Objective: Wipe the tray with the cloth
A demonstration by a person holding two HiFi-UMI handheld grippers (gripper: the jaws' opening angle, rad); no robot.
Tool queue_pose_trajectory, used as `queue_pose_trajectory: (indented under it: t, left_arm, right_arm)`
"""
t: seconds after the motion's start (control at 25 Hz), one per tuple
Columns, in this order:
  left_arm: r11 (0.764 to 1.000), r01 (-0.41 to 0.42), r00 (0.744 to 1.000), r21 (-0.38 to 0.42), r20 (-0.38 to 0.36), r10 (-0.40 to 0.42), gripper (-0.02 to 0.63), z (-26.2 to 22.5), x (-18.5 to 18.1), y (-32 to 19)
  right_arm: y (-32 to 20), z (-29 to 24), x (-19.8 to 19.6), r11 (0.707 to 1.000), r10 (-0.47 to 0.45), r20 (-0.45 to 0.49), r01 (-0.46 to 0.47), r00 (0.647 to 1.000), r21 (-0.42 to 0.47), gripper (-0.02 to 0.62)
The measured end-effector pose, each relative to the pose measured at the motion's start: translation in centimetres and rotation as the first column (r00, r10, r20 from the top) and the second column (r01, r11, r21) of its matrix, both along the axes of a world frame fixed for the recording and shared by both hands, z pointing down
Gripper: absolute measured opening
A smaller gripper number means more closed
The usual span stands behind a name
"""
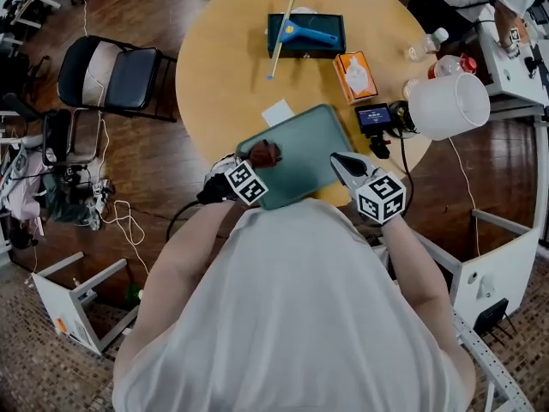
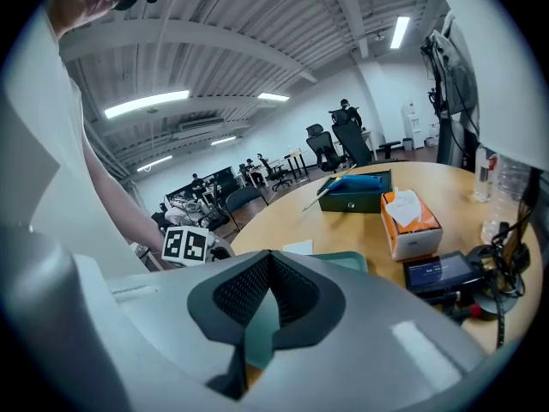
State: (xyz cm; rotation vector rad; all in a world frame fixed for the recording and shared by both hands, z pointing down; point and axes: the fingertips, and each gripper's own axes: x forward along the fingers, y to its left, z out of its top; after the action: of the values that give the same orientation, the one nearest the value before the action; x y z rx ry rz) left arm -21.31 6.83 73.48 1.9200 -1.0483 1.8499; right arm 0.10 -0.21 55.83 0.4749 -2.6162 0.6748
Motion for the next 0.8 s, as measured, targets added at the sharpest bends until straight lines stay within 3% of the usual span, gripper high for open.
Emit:
queue_pose_trajectory:
  t: [0.12,0.24,0.36,0.44,0.68,0.8]
  left_arm:
    - [0.998,-0.052,0.998,-0.028,-0.019,0.052,0.29,-0.1,2.4,1.8]
    - [0.981,-0.148,0.987,-0.126,-0.079,0.138,0.29,0.4,5.8,5.2]
    - [0.948,-0.17,0.97,-0.269,-0.217,0.112,0.313,0.6,8.6,7.9]
    - [0.936,-0.155,0.965,-0.316,-0.252,0.075,0.311,0.9,9.1,8.5]
    - [0.956,-0.08,0.993,-0.283,-0.11,0.051,0.311,1.2,4.0,6.1]
    - [0.96,-0.106,0.992,-0.259,-0.099,0.083,0.311,1.0,2.9,5.4]
  right_arm:
    - [-0.1,-0.1,0.2,1.0,0.005,0.005,-0.005,1.0,-0.001,0.003]
    - [-0.2,0.0,0.7,1.0,0.029,0.014,-0.029,0.999,-0.011,0.003]
    - [-0.6,0.2,1.1,0.999,0.049,0.025,-0.049,0.998,-0.019,0.003]
    - [-0.8,0.5,1.4,0.998,0.06,0.029,-0.059,0.998,-0.024,0.003]
    - [-1.0,0.1,1.5,0.996,0.087,0.043,-0.086,0.995,-0.016,0.003]
    - [-0.6,0.2,1.9,0.995,0.095,0.038,-0.094,0.995,-0.015,0.003]
